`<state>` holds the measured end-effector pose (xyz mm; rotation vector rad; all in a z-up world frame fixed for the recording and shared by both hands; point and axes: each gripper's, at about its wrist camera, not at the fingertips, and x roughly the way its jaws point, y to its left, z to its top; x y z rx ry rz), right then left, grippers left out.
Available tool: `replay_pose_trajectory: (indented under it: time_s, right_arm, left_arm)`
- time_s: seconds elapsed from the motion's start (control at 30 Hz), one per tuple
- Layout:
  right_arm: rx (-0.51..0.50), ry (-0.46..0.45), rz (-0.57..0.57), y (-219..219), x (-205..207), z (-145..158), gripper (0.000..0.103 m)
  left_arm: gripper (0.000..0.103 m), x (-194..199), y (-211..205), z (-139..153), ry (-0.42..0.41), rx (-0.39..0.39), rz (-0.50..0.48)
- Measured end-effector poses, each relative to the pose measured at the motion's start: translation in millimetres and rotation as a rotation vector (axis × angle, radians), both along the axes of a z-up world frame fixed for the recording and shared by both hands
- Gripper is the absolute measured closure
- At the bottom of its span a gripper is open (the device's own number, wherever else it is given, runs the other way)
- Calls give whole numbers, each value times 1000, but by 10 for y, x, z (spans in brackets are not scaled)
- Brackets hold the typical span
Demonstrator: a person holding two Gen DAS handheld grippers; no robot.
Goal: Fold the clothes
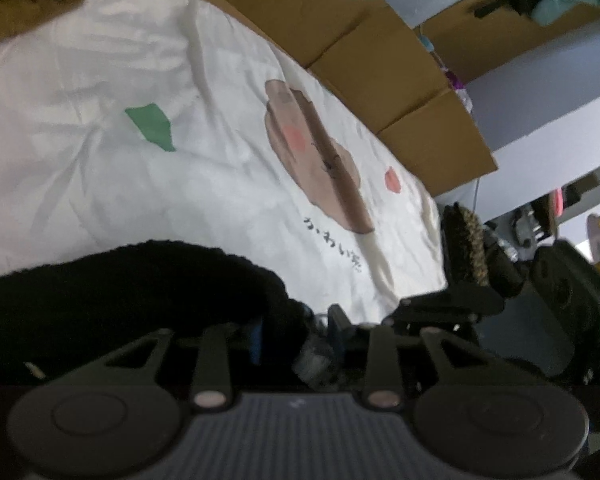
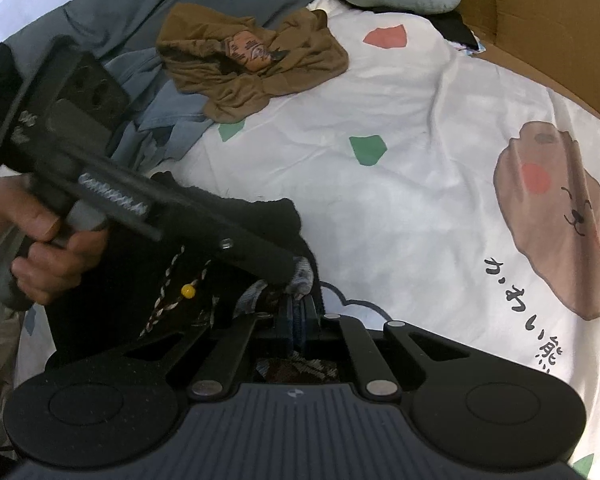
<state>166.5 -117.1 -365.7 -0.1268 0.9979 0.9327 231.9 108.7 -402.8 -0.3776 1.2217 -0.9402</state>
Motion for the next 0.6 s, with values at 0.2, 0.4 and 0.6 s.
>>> replay_pose_trajectory:
  time_s: [0.2, 0.4, 0.6]
  right_arm:
    - [1, 9, 5, 16, -6, -12, 101]
    - [31, 58, 6, -14, 60, 6, 99]
    - [72, 122, 3, -54, 156, 33, 97]
  left_arm:
    - [88, -30, -6, -95, 7, -18, 4]
    - [92, -121, 58, 8, -76, 46, -38]
    - [93, -266, 79, 130, -193, 139, -103]
